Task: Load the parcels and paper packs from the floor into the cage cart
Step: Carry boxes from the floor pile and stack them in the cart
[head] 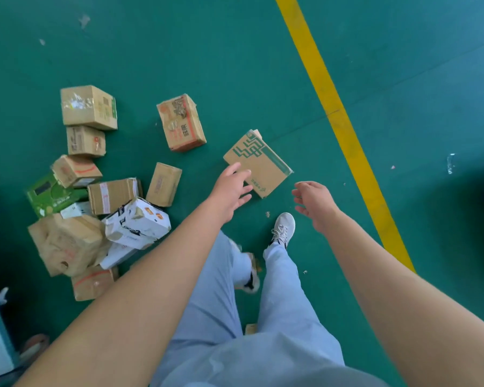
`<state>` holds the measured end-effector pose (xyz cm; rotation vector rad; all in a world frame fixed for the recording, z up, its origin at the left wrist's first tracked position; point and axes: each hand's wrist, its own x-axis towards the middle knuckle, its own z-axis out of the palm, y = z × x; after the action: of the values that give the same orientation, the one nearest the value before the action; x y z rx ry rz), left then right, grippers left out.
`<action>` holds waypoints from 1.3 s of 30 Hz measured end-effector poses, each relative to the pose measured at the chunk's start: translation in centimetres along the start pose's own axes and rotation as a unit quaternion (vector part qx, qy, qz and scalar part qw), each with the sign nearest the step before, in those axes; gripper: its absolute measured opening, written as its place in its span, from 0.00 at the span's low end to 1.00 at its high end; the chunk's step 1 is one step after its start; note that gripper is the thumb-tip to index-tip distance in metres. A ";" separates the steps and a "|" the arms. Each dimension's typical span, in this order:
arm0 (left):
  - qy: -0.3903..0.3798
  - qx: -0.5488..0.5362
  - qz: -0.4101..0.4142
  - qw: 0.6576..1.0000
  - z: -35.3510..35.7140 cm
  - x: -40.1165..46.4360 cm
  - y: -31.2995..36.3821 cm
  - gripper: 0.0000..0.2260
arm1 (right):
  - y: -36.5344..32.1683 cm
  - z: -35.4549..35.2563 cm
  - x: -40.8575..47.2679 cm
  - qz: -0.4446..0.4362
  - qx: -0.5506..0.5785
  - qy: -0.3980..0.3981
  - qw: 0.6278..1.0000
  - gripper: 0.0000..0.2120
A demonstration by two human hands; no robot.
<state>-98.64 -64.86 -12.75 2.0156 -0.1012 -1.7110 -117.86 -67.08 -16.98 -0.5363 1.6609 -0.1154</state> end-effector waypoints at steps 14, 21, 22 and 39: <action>0.021 -0.070 -0.116 0.991 0.7 28.3 -4.8 0.25 | 0.8 5.3 25.6 0.044 -0.162 -0.023 0.985 0.10; 0.056 -0.056 -0.188 0.979 1.8 41.1 -14.0 0.26 | 6.2 9.2 38.9 0.021 -0.252 -0.019 0.967 0.21; 0.058 -0.051 -0.201 0.977 2.3 42.7 -15.5 0.25 | 7.0 9.5 41.0 0.012 -0.270 -0.008 0.963 0.23; 0.094 -0.069 -0.172 0.978 1.8 47.0 -20.2 0.23 | 7.5 12.5 45.9 -0.058 -0.287 0.031 0.956 0.23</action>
<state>-95.49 -64.75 -63.79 2.1697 0.4437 -1.6574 -111.06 -76.35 -63.70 -1.0778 1.7187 0.2792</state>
